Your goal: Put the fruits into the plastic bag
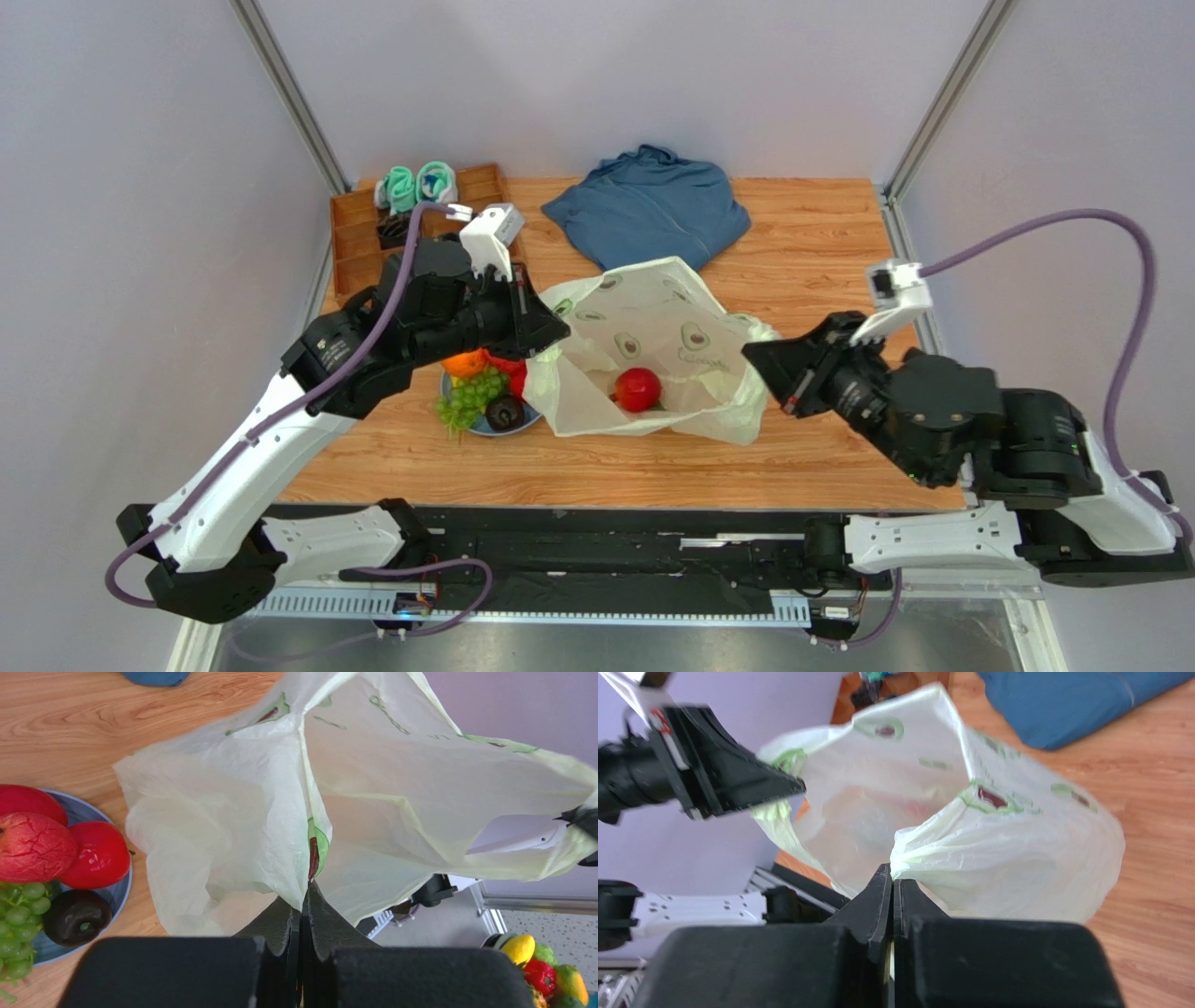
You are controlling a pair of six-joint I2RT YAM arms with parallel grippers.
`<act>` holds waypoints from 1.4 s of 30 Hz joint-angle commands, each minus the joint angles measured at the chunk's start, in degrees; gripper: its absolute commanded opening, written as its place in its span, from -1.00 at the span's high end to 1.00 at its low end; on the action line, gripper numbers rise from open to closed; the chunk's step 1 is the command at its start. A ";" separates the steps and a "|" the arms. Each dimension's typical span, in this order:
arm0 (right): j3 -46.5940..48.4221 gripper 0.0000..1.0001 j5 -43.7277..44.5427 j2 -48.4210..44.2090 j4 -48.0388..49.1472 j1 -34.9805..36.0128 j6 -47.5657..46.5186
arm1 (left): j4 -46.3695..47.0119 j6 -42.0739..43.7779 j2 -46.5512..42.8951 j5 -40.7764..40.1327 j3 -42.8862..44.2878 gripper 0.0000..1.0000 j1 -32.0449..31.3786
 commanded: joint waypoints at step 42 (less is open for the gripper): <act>-4.90 1.00 7.88 0.51 2.57 0.16 0.93 | -3.12 5.97 -11.92 -3.99 -13.35 -0.98 23.18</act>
